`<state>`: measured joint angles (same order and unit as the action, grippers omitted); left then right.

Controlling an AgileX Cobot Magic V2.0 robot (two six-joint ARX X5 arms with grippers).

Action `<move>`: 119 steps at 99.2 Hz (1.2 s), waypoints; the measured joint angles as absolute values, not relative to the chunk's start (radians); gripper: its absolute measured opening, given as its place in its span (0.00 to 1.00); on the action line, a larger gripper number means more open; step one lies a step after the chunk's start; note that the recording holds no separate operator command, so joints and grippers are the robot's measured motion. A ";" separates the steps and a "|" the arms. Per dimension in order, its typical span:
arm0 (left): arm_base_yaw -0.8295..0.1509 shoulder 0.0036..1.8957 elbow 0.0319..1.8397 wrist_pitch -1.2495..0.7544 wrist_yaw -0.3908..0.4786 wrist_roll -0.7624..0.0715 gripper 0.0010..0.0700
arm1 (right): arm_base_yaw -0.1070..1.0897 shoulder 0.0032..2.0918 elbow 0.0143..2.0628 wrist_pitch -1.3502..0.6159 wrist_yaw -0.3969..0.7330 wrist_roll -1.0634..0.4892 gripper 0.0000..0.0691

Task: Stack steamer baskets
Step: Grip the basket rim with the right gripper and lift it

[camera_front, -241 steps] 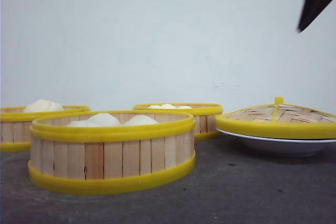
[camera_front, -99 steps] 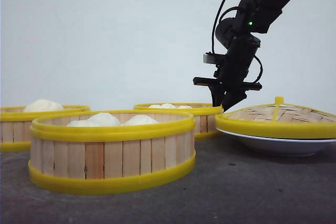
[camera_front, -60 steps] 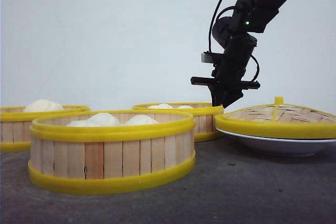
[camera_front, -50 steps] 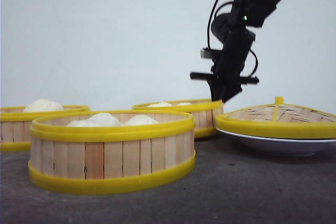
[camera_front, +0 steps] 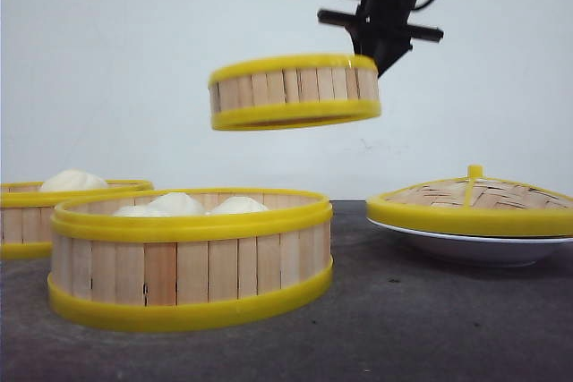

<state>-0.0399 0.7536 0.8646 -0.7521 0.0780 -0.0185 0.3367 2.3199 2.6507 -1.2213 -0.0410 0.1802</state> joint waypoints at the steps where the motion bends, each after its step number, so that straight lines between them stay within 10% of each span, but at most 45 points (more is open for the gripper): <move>1: -0.040 0.754 0.865 -0.752 0.078 -0.019 0.49 | 0.339 2.320 2.656 -1.229 -0.041 0.180 0.04; 69: -0.040 0.753 0.865 -0.768 0.078 -0.019 0.49 | 0.418 2.167 2.675 -1.353 -0.009 0.214 0.04; 119: -0.040 0.753 0.865 -0.768 0.078 -0.019 0.49 | 0.495 1.642 1.888 -1.340 0.168 0.216 0.04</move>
<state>-0.0399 0.7532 0.8646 -0.7681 0.0780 -0.0185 0.4953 1.6417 1.8877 -1.3399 0.1680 0.2161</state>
